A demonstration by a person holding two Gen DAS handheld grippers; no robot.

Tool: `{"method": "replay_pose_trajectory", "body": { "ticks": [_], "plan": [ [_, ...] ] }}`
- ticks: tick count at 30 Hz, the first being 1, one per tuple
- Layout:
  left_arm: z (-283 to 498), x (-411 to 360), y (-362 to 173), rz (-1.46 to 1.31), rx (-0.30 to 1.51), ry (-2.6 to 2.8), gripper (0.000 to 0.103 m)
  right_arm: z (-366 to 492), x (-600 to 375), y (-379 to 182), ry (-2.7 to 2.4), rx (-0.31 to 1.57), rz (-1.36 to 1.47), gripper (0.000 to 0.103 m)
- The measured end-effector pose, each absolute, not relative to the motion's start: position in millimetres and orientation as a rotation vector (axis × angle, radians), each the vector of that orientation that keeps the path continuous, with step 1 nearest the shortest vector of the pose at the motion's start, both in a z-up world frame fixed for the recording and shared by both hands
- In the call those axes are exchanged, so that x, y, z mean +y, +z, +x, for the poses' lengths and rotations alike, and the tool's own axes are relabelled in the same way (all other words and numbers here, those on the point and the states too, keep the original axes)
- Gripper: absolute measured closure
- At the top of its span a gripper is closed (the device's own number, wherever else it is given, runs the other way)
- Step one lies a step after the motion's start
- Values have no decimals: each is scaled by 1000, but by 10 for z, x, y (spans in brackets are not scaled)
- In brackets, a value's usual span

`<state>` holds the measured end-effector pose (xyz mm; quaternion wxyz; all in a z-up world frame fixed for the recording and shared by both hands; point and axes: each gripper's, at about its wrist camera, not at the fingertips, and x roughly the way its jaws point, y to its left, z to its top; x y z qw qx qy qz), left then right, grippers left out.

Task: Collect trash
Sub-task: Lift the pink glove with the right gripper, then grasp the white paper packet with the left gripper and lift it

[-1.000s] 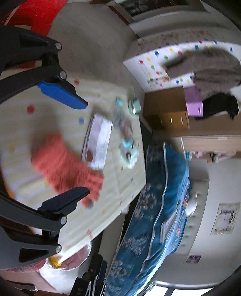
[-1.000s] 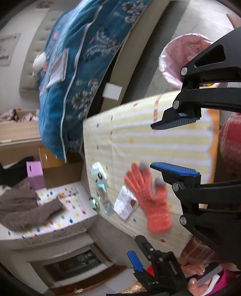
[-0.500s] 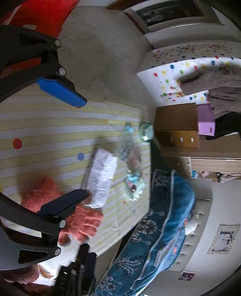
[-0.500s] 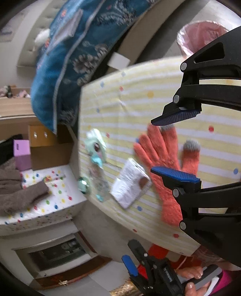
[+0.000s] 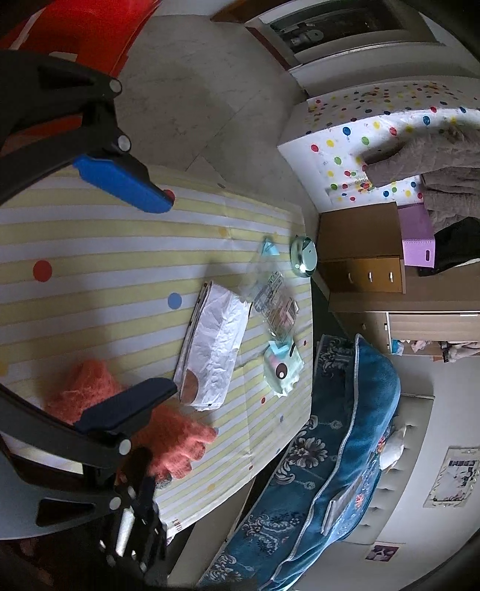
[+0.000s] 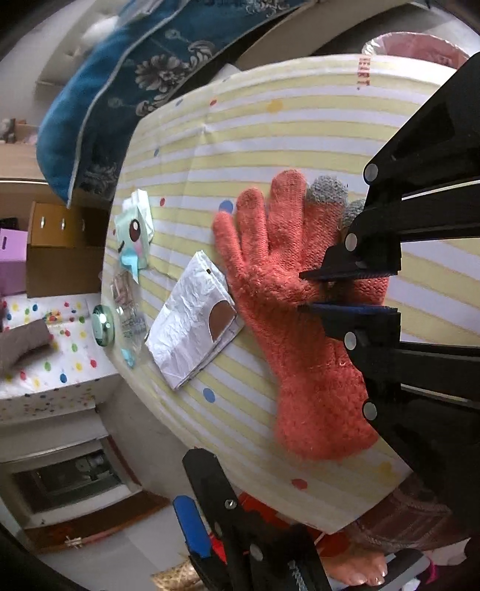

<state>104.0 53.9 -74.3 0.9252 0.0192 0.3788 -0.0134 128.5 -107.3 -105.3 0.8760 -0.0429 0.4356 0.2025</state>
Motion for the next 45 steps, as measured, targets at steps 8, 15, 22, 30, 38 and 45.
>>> {"method": "replay_pose_trajectory", "body": {
  "ticks": [8, 15, 22, 30, 38, 45],
  "plan": [
    [1184, 306, -788, 67, 787, -33, 8, 1037, -1724, -426, 218, 694, 21, 93],
    [1742, 29, -988, 70, 863, -14, 8, 1116, -2033, -370, 169, 661, 58, 93],
    [1995, -147, -1275, 150, 961, 25, 8, 1230, -2347, -376, 174, 706, 83, 92],
    [1708, 259, -1299, 89, 1000, 26, 8, 1165, -2297, -485, 179, 711, 95, 92],
    [1353, 753, -1175, 92, 1010, 43, 10, 1069, -2169, -462, 211, 708, 83, 92],
    [1499, 550, -991, -56, 935, -13, 8, 1025, -2055, -412, 215, 685, 73, 92]
  ]
}}
